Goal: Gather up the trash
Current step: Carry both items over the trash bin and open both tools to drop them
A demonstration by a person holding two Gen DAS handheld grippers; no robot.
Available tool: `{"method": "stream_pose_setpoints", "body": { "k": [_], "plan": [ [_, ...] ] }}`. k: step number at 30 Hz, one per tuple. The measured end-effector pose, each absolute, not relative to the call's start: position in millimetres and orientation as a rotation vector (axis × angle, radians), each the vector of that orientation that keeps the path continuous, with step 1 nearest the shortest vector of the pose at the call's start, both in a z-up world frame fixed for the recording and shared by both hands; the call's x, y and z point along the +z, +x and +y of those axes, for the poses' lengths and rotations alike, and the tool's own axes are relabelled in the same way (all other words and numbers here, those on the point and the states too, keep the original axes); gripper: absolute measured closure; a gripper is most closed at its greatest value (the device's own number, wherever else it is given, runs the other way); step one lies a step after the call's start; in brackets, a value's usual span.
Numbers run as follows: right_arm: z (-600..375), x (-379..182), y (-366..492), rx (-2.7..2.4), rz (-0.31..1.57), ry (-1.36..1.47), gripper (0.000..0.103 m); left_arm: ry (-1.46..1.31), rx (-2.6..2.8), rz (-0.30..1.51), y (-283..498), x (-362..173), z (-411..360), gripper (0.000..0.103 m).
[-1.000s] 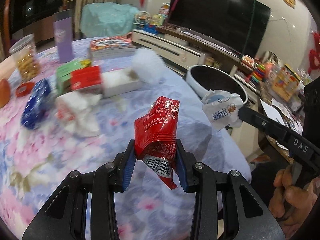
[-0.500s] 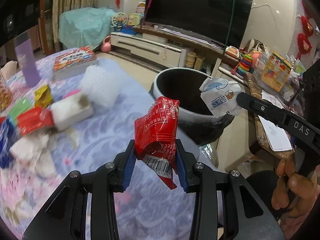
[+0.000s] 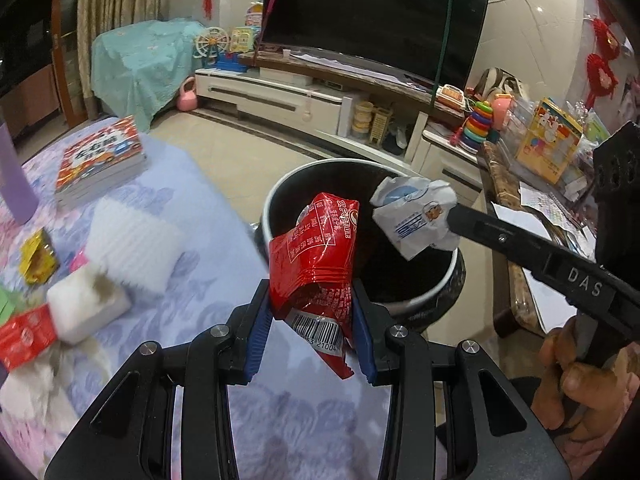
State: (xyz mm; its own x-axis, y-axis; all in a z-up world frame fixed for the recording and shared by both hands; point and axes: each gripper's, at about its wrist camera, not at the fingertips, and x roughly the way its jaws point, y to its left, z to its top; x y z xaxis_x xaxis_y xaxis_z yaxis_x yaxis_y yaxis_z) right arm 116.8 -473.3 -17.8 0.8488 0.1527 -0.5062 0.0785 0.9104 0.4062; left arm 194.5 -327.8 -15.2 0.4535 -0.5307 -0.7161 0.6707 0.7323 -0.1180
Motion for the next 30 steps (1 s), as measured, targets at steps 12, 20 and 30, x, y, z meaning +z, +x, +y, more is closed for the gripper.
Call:
{"method": "stream_pose_setpoints", "body": {
  "k": [12,20,30],
  "plan": [
    [-501,-25,134,0.018,0.594,0.447,0.100,0.225,-0.768,0.834,220,-21,-366,0.066],
    [-509,-31,135,-0.002,0.617,0.470,0.100,0.217,-0.789,0.882,231,-32,-378,0.058],
    [-518,-32,133,-0.050,0.640,0.492,0.075,0.190,-0.763,0.903,227,-40,-359,0.031]
  ]
}}
